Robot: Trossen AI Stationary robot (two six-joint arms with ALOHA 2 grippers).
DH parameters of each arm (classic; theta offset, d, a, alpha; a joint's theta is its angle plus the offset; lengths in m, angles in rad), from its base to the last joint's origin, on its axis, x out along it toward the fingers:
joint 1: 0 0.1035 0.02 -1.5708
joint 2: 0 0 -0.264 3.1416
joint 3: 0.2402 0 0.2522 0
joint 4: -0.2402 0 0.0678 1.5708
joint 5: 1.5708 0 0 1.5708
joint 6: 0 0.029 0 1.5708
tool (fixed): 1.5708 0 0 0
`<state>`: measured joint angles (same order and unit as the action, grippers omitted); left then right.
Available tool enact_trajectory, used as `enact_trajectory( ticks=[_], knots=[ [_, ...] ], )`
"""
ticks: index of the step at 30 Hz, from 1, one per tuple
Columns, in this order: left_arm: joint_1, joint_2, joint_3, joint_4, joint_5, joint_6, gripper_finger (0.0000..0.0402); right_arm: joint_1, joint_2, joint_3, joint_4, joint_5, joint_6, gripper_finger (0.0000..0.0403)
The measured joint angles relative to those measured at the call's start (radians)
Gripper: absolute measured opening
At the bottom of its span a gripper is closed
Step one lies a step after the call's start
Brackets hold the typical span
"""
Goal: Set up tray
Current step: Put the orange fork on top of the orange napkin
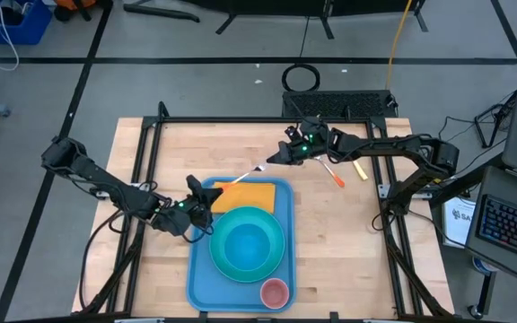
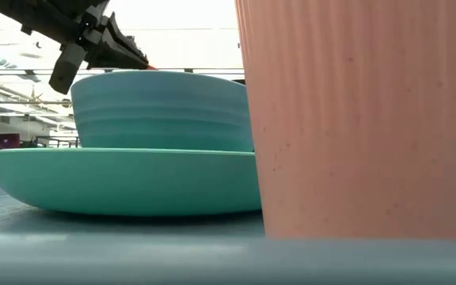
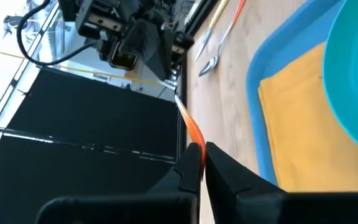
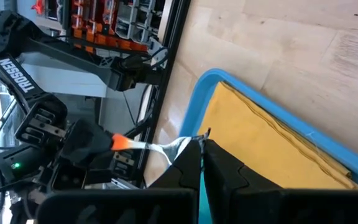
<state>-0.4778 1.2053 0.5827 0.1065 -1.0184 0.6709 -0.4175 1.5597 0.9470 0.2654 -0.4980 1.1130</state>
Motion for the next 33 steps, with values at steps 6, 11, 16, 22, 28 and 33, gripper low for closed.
enact_trajectory(
  ticks=[6,11,16,22,28,33],
  knots=[
    [0.000,0.000,0.000,-0.014,-0.016,0.004,0.0007,0.000,0.000,0.000,0.008,0.000,-0.031,0.0001],
    [0.007,0.000,0.000,-0.091,-0.007,0.000,0.0005,0.004,0.000,0.000,0.002,-0.026,-0.094,0.0001],
    [0.025,0.000,0.000,-0.190,0.030,-0.089,0.0005,0.042,0.000,0.000,-0.047,-0.010,-0.111,0.0001],
    [0.033,0.000,-0.001,-0.202,0.069,-0.101,0.0004,0.084,0.000,0.000,-0.120,0.005,-0.134,0.0001],
    [0.056,0.000,-0.001,-0.244,0.114,-0.129,0.0004,0.119,0.000,0.000,-0.145,0.055,-0.166,0.0001],
    [0.075,0.000,-0.001,-0.268,0.126,-0.161,0.0005,0.124,0.000,0.000,-0.168,0.058,-0.187,0.0001]
  ],
)
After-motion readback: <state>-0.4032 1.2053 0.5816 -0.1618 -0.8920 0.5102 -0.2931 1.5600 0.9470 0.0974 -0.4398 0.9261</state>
